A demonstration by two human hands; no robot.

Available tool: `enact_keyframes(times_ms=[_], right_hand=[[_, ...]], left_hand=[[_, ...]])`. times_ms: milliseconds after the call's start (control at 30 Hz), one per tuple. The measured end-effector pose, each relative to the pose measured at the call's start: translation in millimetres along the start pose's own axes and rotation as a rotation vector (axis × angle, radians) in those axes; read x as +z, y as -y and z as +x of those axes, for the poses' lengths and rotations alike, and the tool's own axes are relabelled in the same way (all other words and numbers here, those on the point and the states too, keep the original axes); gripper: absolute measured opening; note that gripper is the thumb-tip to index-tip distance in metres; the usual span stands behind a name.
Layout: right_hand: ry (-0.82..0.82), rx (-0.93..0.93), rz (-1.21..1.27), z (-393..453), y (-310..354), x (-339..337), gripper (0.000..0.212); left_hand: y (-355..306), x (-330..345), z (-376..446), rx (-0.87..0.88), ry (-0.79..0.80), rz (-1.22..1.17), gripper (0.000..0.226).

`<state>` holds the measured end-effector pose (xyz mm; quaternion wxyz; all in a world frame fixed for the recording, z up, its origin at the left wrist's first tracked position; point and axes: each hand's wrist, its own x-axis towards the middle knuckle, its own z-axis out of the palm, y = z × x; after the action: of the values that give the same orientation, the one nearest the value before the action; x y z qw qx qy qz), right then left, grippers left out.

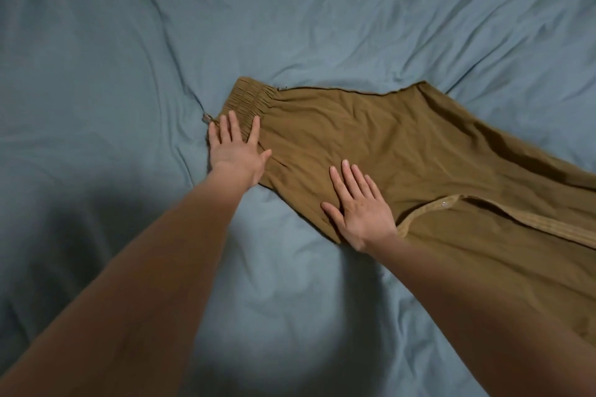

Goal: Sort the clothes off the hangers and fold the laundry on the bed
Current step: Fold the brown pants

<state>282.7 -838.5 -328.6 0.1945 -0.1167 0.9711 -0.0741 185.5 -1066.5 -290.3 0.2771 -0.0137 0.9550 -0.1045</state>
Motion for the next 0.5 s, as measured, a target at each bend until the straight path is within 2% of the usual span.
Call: enact_keyframes(times_ms=[67, 167, 267, 367, 500], right_hand=[[0.027, -0.019, 0.081, -8.5, -12.6, -25.7, 0.063], [-0.155, 0.03, 0.225, -35.0, -44.5, -62.8, 0.049], [-0.273, 0.202, 0.369, -76.1, -99.4, -80.5, 0.038], [-0.36, 0.39, 0.367, -128.1, -170.6, -85.3, 0.03], [-0.436, 0.702, 0.319, -206.5, -269.7, -81.0, 0.037]], left_hand=[[-21.3, -24.4, -11.4, -0.064, 0.032, -0.001, 0.067], [-67.4, -48.7, -39.0, 0.056, -0.048, -0.039, 0.064], [-127.7, -55.1, -72.6, 0.287, -0.098, -0.08, 0.062], [-199.5, -55.5, -102.8, 0.444, -0.128, -0.129, 0.061], [-301.8, -49.5, -140.3, 0.65, -0.103, -0.158, 0.06]])
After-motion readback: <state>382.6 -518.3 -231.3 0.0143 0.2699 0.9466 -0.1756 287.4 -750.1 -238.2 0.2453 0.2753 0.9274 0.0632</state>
